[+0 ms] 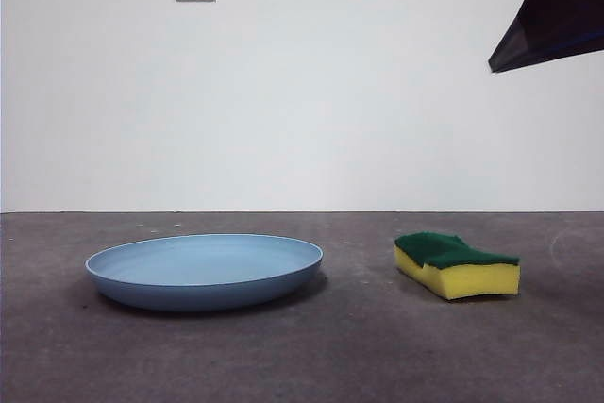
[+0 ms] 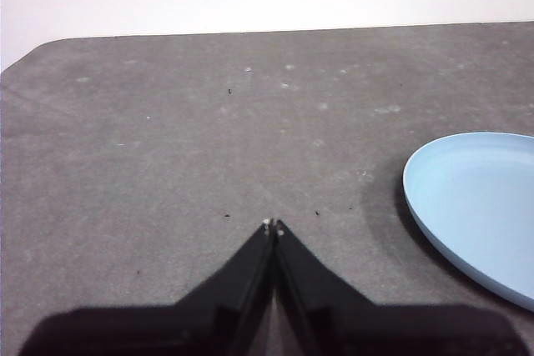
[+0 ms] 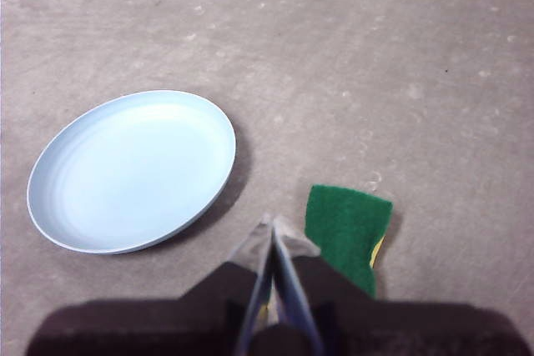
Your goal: Pick up the plate,pick up the cloth,clean the plate with the cloth
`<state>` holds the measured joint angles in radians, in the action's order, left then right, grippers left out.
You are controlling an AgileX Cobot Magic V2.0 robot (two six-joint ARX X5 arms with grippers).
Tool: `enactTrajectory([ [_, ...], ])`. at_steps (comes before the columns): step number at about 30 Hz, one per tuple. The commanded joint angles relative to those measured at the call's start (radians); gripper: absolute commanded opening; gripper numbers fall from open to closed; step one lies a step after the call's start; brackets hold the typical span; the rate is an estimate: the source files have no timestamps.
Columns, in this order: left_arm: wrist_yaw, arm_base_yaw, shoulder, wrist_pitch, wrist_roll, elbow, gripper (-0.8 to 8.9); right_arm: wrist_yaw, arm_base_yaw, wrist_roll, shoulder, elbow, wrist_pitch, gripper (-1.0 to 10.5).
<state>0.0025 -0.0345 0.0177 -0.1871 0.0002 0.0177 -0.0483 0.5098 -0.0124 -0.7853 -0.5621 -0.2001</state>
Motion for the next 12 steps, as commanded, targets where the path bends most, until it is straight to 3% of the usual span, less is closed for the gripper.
enactTrajectory([
  [1, 0.000, 0.003, -0.001, -0.003, 0.003, -0.011, -0.01, 0.002, -0.023, 0.127, 0.056, 0.006, 0.005, 0.0],
  [3, 0.000, 0.003, -0.001, -0.003, 0.003, -0.011, -0.01, -0.007, -0.093, 0.180, 0.132, 0.011, 0.004, 0.0],
  [8, 0.000, 0.003, -0.001, -0.003, 0.003, -0.011, -0.01, -0.083, -0.356, 0.163, 0.394, 0.108, 0.005, 0.0],
  [12, 0.000, 0.003, -0.001, -0.003, 0.003, -0.011, -0.01, -0.083, -0.436, 0.159, 0.493, 0.192, 0.008, 0.0],
])
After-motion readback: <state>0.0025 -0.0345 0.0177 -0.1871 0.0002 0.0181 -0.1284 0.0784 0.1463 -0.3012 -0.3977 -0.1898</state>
